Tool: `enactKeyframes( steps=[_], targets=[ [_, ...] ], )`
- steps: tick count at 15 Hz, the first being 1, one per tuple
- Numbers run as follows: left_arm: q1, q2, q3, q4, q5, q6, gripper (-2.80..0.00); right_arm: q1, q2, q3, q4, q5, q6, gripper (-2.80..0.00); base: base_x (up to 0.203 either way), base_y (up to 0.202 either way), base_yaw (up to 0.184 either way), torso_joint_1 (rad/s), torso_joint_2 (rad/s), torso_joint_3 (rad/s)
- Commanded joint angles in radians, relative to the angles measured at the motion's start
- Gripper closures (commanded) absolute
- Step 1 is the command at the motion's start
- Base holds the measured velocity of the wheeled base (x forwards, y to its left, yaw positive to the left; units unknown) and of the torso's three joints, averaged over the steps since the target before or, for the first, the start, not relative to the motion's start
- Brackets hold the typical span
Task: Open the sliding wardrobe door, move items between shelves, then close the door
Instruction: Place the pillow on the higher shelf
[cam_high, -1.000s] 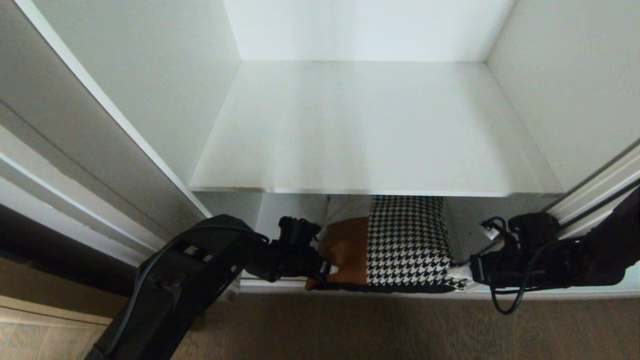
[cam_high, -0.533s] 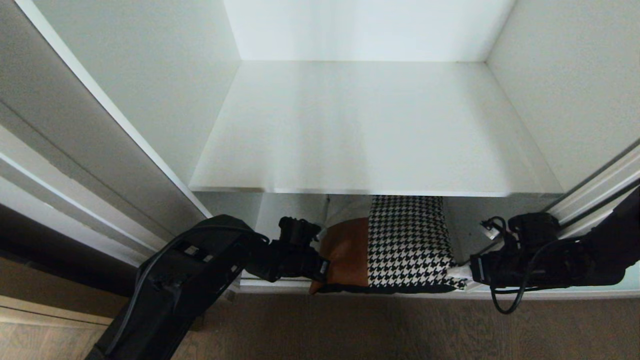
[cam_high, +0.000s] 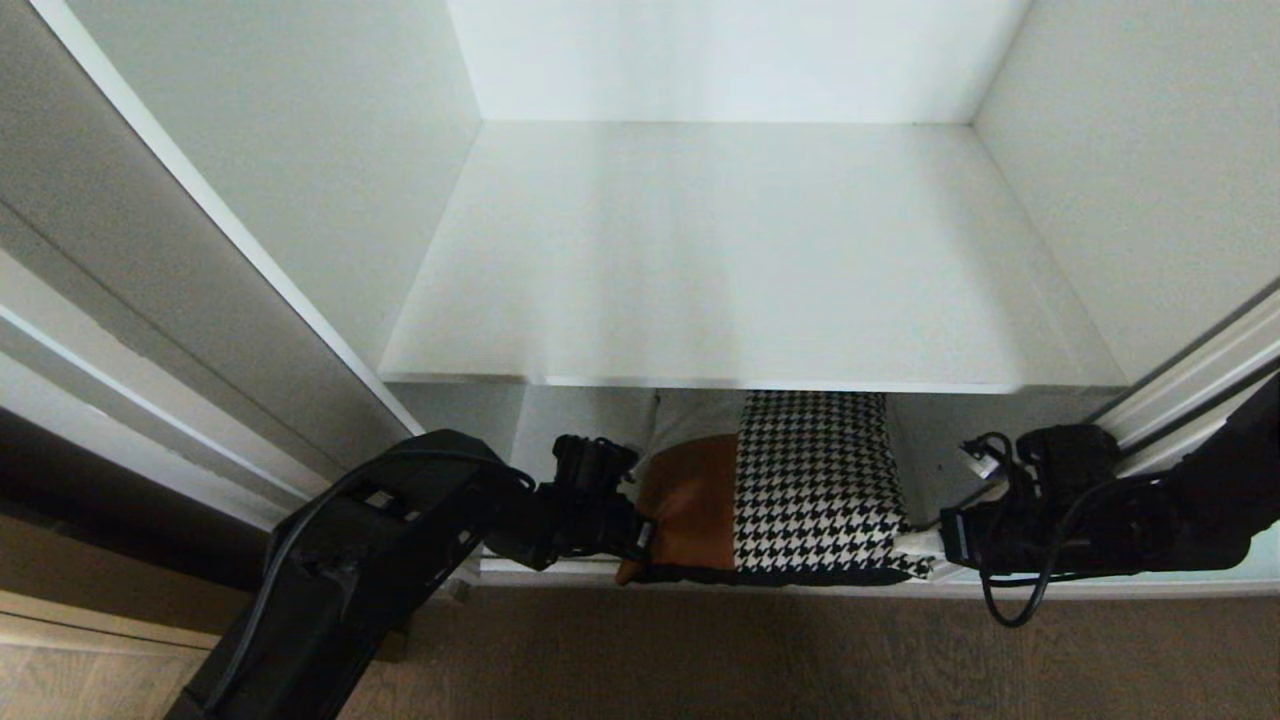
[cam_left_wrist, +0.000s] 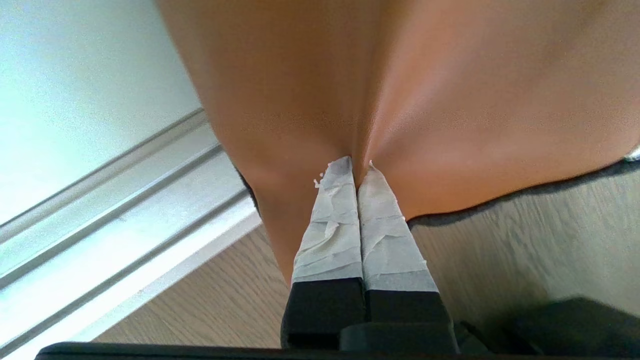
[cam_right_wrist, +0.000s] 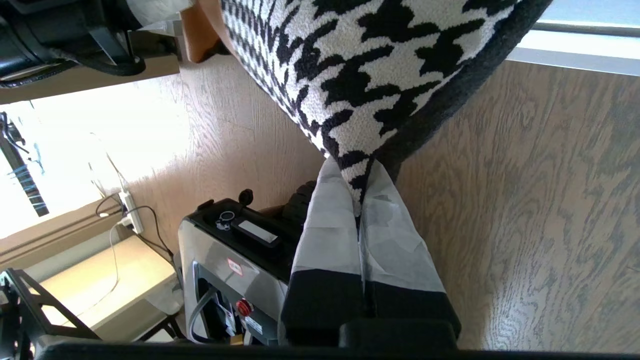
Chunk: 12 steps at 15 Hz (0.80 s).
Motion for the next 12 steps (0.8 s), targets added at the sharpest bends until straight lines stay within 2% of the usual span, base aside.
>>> enactKeyframes(
  steps=[1,3,8,12],
  targets=[
    [0.003,-0.027,0.074,-0.064,0.007,-0.003,0.0,0.0,-0.004,0.008,-0.003,0.003,-0.003,0.0,0.0,0.0,0.0,0.0,0.0,0.0],
    [0.004,-0.073,0.169,-0.166,0.027,-0.024,0.0,0.0,-0.021,0.024,-0.004,0.004,-0.008,0.0,0.0,0.0,0.0,0.0,0.0,0.0],
    [0.005,-0.209,0.208,-0.205,0.049,-0.241,0.0,0.0,-0.073,0.064,-0.006,0.036,-0.014,0.0,0.0,0.0,0.0,0.0,0.0,0.0],
    [0.005,-0.2,0.18,-0.196,0.104,-0.287,0.0,0.014,-0.093,0.121,-0.075,0.036,-0.012,0.0,0.0,0.0,0.0,0.0,0.0,0.0]
  ],
)
